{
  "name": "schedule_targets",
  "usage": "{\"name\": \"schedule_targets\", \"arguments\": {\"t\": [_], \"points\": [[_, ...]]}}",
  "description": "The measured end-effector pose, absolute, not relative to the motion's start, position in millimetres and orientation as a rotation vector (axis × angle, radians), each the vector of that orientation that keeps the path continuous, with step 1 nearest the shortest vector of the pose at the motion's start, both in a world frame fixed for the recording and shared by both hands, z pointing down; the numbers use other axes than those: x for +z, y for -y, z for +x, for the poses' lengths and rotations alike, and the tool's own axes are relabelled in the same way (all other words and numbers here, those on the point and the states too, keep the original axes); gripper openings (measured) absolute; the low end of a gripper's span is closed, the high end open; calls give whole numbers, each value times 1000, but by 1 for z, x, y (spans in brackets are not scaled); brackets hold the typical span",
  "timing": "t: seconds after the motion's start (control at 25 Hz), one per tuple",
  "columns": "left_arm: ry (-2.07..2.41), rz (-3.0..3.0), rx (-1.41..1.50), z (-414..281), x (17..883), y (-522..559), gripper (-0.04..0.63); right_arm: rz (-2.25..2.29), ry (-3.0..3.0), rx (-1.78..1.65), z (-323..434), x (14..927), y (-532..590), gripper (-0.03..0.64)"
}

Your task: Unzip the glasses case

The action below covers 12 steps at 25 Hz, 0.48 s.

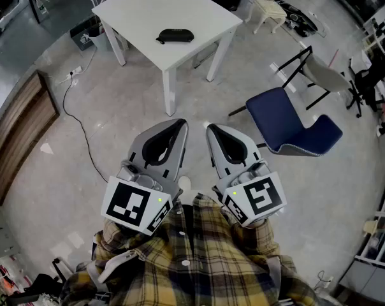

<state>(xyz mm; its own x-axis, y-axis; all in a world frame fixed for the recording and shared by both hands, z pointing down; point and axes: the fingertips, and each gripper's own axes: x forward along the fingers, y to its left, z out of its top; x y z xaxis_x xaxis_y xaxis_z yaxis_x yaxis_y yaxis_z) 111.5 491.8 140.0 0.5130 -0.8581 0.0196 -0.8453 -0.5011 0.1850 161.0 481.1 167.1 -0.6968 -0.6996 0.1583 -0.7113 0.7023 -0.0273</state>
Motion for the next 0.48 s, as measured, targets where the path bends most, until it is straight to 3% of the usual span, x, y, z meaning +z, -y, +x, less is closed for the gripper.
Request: {"name": "schedule_targets", "arguments": {"t": [0.48], "points": [[1478,2566,-117,119,143,-483,8,1122,2789,137,165,167,-474,-2]]}}
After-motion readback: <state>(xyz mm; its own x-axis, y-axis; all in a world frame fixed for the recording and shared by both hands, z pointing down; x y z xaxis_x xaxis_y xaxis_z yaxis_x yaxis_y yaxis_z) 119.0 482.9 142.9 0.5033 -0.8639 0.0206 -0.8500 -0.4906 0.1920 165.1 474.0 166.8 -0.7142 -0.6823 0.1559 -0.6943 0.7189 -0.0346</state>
